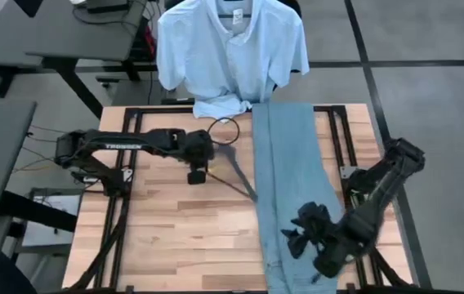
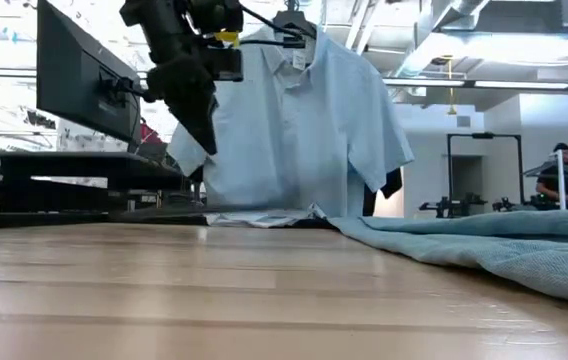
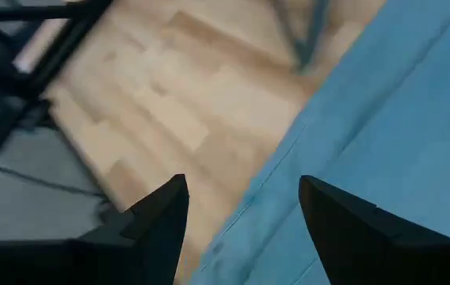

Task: Hang clothes
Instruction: Insert the blue jeans on the grey hanger

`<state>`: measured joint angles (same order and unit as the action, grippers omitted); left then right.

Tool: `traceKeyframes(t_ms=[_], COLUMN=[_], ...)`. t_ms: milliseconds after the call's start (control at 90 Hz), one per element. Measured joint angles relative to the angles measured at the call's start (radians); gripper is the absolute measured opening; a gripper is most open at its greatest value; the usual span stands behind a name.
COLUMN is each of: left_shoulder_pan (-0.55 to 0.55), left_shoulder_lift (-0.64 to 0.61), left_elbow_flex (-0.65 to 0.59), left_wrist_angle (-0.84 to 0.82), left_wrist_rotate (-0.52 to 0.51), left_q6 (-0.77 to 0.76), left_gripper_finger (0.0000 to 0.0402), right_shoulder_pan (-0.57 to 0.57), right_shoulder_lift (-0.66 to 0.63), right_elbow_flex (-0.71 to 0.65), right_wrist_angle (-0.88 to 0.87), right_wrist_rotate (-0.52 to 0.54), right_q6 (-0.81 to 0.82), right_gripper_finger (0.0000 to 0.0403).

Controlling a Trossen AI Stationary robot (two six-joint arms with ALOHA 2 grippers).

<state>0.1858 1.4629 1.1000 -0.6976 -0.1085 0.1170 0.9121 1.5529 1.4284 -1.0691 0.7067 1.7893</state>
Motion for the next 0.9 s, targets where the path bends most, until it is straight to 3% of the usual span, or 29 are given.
traceKeyframes(t_ms=[100, 211, 522, 711, 900], left_shoulder_pan=[-0.006, -0.017, -0.025, -0.026, 0.036], left_shoulder_lift=[-0.004, -0.004, -0.004, -0.004, -0.005], left_elbow_flex=[0.0, 0.0, 0.0, 0.0, 0.0], left_wrist_angle=[-0.011, -0.002, 0.018, 0.007, -0.059], left_wrist_rotate=[0.0, 0.002, 0.003, 0.056, 0.087], left_q6=[-0.024, -0.025, 0.007, -0.006, -0.015], left_gripper_finger=[0.0005, 0.0004, 0.0001, 0.0008, 0.0063], right_shoulder_pan=[0.088, 0.158, 0.177, 0.147, 0.101], right_shoulder_lift=[0.031, 0.109, 0.279, 0.345, 0.348], right_elbow_flex=[0.0, 0.0, 0.0, 0.0, 0.0], right_wrist_angle=[0.016, 0.07, 0.433, 0.479, 0.471], right_wrist_rotate=[0.003, -0.11, -0.148, -0.213, -0.288], right_q6=[0.202, 0.312, 0.079, 0.15, 0.124], right_gripper_finger=[0.0228, 0.0228, 0.0228, 0.0228, 0.0228])
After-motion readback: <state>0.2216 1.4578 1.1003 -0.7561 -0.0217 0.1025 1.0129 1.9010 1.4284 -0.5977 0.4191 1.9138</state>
